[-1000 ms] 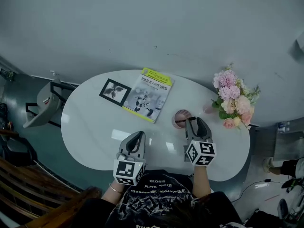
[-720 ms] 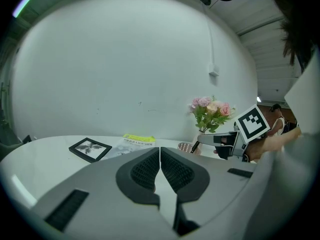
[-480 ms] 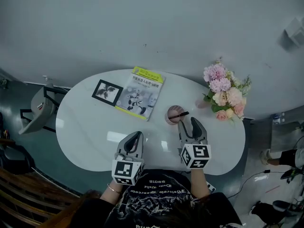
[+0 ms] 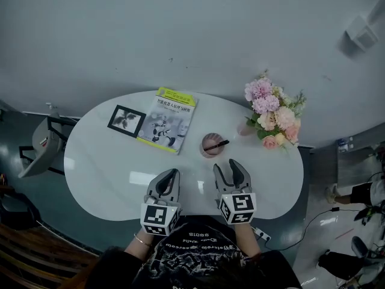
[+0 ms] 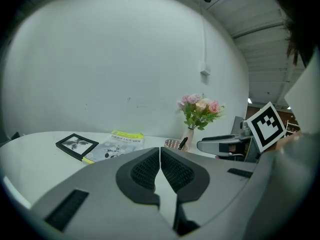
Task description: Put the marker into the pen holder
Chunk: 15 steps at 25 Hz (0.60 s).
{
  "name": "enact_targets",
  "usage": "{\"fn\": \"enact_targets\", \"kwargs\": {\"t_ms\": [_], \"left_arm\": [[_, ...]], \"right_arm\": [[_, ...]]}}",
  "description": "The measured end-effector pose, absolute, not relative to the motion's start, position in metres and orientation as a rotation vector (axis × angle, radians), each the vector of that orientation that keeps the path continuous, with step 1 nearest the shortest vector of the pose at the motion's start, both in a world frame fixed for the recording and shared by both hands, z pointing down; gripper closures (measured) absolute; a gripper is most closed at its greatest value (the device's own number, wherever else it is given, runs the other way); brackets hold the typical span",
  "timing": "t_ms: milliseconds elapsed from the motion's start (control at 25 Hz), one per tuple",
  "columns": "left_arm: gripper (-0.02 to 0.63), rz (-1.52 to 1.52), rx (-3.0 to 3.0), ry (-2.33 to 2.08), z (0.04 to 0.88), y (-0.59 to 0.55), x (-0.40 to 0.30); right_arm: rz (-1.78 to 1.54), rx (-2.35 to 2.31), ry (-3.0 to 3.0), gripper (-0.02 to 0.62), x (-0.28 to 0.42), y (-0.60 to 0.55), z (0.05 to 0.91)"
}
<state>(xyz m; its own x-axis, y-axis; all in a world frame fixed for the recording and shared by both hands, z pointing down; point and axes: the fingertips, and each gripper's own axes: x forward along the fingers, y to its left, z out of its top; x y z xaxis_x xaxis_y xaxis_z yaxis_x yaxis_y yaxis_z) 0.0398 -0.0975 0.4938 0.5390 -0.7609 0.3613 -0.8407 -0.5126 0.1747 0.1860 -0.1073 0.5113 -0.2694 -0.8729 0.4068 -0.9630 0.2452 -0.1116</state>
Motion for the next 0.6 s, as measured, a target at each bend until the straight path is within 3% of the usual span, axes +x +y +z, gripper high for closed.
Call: {"fn": "enact_targets", "kwargs": {"t_ms": [200,440,600], "left_arm": [[0.58,0.34,2.462,-1.313,0.494,-0.093,0.045],[0.58,0.334,2.474,-1.309,0.491,-0.09,0.05],[0.58,0.329,2.472,-1.313,0.492,-0.086,0.05]], "right_arm": [[0.467,1.702,-2.252,0.382,0.182,-0.096,0.513],[0.436,1.718,-2.252,0.509,0.184,-0.093,0.506],[0.406,1.715,-2.254,0.551,0.185,-0.091,0.504]]}}
